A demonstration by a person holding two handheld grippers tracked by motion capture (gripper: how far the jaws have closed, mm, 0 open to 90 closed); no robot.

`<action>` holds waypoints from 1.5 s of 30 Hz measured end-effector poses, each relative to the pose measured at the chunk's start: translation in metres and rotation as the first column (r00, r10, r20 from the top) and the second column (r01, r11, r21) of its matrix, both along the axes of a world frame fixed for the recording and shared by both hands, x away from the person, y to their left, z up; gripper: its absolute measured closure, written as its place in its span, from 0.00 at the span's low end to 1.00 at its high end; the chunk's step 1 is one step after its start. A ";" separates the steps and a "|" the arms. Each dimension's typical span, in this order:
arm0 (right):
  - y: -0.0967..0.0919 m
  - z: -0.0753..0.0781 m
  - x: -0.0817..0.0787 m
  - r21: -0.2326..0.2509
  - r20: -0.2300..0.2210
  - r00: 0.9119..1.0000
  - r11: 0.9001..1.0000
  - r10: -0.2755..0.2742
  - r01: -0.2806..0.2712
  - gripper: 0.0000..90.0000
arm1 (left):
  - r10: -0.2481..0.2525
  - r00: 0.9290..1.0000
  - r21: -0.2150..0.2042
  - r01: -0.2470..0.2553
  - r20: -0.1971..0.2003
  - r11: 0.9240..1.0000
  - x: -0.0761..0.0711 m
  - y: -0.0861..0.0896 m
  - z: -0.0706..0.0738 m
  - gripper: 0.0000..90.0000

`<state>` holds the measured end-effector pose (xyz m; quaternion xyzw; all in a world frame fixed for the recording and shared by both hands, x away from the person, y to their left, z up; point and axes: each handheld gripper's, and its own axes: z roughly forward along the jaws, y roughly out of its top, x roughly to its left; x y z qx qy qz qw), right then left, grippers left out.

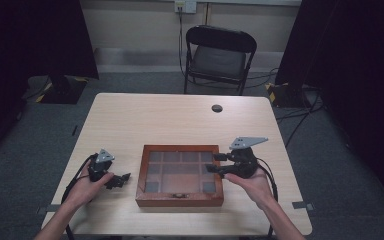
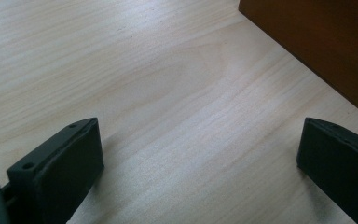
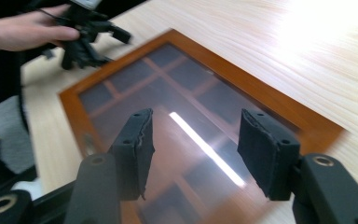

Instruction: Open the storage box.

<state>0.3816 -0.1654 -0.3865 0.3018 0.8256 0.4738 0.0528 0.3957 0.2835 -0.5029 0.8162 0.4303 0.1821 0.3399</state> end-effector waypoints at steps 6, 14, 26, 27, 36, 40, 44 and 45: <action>0.034 0.003 0.001 -0.017 -0.014 0.994 0.994 0.109 -0.109 0.56 | 0.000 1.000 0.000 0.000 0.000 1.000 0.000 0.000 0.000 0.00; 0.062 -0.009 -0.007 -0.026 -0.034 0.979 0.979 0.201 -0.202 0.63 | -0.002 1.000 0.002 0.002 0.000 1.000 0.000 0.000 0.000 0.00; 0.086 -0.038 -0.015 -0.063 -0.106 0.950 0.952 0.292 -0.300 0.74 | -0.002 1.000 0.003 0.002 -0.001 1.000 0.000 0.000 0.000 0.00; 0.088 -0.040 -0.016 -0.063 -0.113 0.947 0.949 0.300 -0.308 0.75 | -0.002 1.000 0.003 0.002 -0.001 1.000 0.000 0.000 0.000 0.00; 0.087 -0.047 -0.021 -0.070 -0.128 0.941 0.943 0.315 -0.325 0.84 | -0.002 1.000 0.003 0.002 -0.001 1.000 0.000 0.000 0.000 0.00; 0.083 -0.047 -0.023 -0.072 -0.127 0.937 0.939 0.327 -0.337 0.89 | -0.002 1.000 0.002 0.002 -0.001 1.000 0.000 0.000 0.000 0.00; 0.083 -0.048 -0.024 -0.079 -0.127 0.933 0.934 0.337 -0.348 0.91 | -0.001 1.000 0.000 0.001 0.000 1.000 0.000 0.000 0.000 0.00; 0.083 -0.048 -0.024 -0.079 -0.127 0.933 0.934 0.337 -0.348 0.91 | 0.000 1.000 0.000 0.000 0.000 1.000 0.000 0.000 0.000 0.00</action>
